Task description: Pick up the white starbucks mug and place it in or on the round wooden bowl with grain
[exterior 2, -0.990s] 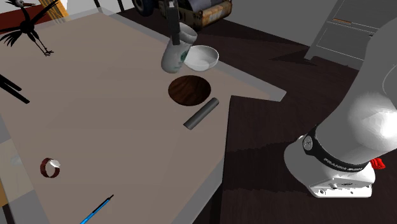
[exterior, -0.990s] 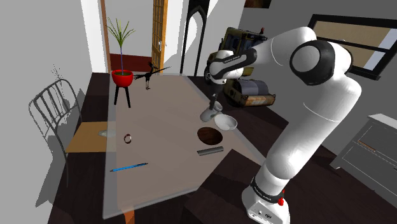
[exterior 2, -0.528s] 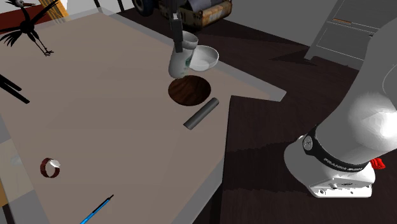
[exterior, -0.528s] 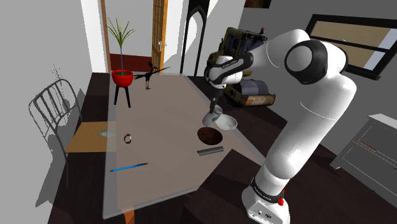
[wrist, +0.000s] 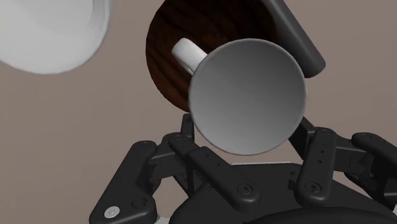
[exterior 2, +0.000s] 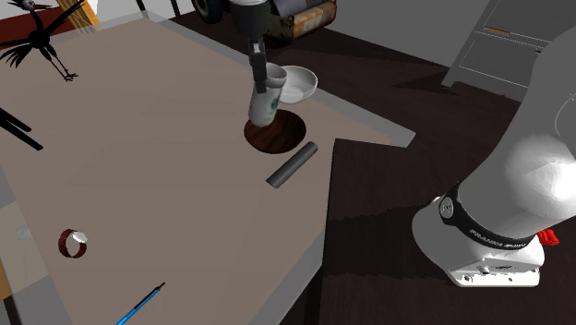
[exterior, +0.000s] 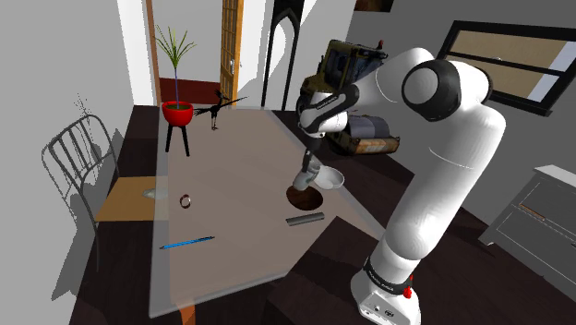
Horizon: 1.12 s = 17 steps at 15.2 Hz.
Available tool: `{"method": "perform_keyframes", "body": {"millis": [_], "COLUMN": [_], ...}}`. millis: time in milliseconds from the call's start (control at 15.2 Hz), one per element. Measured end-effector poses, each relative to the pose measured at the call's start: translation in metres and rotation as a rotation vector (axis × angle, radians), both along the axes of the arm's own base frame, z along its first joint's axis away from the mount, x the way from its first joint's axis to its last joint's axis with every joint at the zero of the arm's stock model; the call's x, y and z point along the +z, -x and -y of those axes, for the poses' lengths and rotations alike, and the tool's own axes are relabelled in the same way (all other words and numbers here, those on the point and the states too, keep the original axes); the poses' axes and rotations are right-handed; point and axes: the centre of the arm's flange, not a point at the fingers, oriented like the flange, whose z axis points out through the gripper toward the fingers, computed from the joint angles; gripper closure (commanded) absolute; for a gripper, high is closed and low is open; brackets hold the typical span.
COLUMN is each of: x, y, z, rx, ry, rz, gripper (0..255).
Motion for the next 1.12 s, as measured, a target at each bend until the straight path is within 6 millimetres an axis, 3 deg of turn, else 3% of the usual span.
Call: {"method": "perform_keyframes", "body": {"millis": [528, 924, 990, 1122], "x": [-0.042, -0.045, -0.045, -0.045], "y": [0.000, 0.000, 0.000, 0.000], "z": [0.001, 0.001, 0.001, 0.001], "rx": [0.000, 0.000, 0.000, 0.000], "ry": [0.000, 0.000, 0.000, 0.000], "rz": [0.000, 0.000, 0.000, 0.001], "gripper": [255, 255, 0, 0]}}
